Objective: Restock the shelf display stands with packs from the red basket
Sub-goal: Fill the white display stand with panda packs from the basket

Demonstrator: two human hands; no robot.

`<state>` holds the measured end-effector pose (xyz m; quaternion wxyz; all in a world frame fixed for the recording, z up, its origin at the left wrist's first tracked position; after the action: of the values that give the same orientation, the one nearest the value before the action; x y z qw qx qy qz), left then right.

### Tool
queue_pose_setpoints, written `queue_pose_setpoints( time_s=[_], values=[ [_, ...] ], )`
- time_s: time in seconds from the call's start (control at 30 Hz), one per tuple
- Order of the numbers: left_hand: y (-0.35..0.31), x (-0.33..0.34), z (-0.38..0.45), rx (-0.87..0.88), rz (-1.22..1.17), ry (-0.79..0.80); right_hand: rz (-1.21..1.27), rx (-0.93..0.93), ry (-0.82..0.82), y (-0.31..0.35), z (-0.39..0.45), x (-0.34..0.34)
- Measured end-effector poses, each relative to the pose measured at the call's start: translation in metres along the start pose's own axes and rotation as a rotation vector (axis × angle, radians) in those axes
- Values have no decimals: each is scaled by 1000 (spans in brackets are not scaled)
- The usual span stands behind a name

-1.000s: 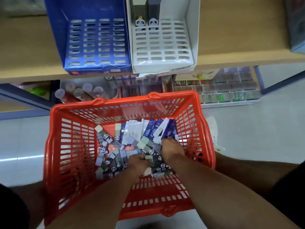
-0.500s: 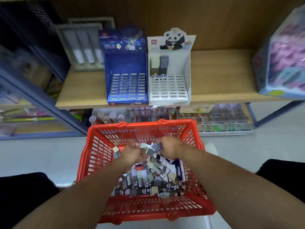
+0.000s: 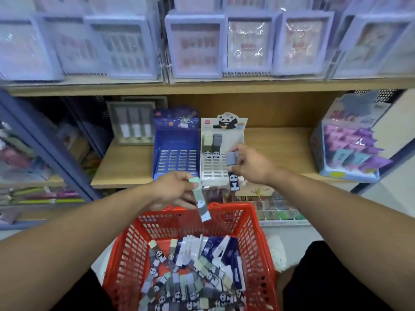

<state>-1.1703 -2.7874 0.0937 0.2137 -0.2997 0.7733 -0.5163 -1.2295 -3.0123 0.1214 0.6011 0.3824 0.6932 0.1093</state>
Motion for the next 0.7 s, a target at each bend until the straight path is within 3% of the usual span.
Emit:
queue_pose_setpoints(
  time_s=[0.17,0.27,0.37,0.47,0.7],
  values=[
    [-11,-5,15,143,-22,-145,193,41,-220,-14,24,3],
    [-9,-3,29,232,-28,-259,183,20,-300,-8,42,6],
    [-8,-5,45,298,64,-268,188,41,-376,-7,60,9],
    [-7,-5,57,312,131,-251,131,66,-414,-10,72,9],
    [10,-5,81,212,21,-255,140,53,-450,-23,87,5]
  ],
)
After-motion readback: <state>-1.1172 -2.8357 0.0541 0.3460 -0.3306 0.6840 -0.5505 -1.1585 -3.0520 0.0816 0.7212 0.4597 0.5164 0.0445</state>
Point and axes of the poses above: each hand's wrist, its own z-axis towards the middle knuckle, its own x-axis out of the palm, y = z × x, the point moved 2 cm from there along z, towards the middle knuckle, and after that the axes turned 9 degrees about x, right-handed, at the moved point
